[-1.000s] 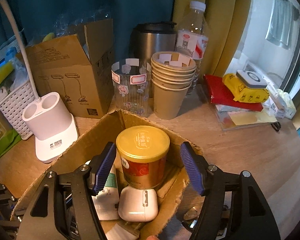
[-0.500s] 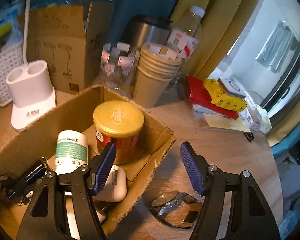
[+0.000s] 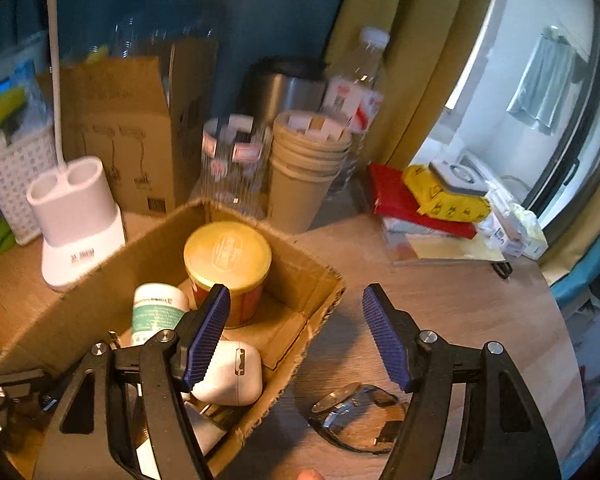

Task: Organize rigid objects
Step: 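Move the right gripper back toward the wristwatch on the table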

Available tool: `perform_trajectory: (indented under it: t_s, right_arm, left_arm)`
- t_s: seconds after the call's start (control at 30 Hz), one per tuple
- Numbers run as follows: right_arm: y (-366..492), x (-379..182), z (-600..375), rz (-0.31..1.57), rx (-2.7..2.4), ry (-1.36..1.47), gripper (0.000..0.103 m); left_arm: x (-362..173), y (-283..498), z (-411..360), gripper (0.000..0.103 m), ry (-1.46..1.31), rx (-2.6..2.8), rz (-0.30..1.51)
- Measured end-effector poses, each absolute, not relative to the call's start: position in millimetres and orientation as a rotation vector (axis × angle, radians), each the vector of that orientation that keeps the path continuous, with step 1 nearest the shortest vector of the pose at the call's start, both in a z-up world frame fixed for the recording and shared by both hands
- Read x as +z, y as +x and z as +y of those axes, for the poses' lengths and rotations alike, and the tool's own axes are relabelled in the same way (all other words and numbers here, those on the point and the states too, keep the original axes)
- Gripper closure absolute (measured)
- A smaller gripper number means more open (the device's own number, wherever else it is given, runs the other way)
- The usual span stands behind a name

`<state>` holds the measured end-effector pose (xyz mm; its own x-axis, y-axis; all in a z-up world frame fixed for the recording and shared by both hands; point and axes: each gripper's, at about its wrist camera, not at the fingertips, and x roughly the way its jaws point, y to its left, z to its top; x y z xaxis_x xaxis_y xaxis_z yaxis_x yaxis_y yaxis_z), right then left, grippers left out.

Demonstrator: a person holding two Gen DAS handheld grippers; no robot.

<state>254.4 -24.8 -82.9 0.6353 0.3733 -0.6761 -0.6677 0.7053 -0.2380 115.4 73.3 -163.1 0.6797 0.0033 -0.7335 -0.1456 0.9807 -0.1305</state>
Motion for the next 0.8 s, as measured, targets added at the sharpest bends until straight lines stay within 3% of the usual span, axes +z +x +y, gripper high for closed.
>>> perform_trajectory:
  t_s: [0.37,0.8]
  right_arm:
    - [253.2,-40.3,-86.9,0.563,0.570,-0.321,0.029]
    - [262.3,-51.0,-139.1,0.598,0.491,-0.231,0.029]
  left_arm:
    - [-163.2,115.3,73.5,0.093,-0.184,0.084,0.820]
    - [-163.2,115.2,73.3,0.094,-0.184,0.085,0.820]
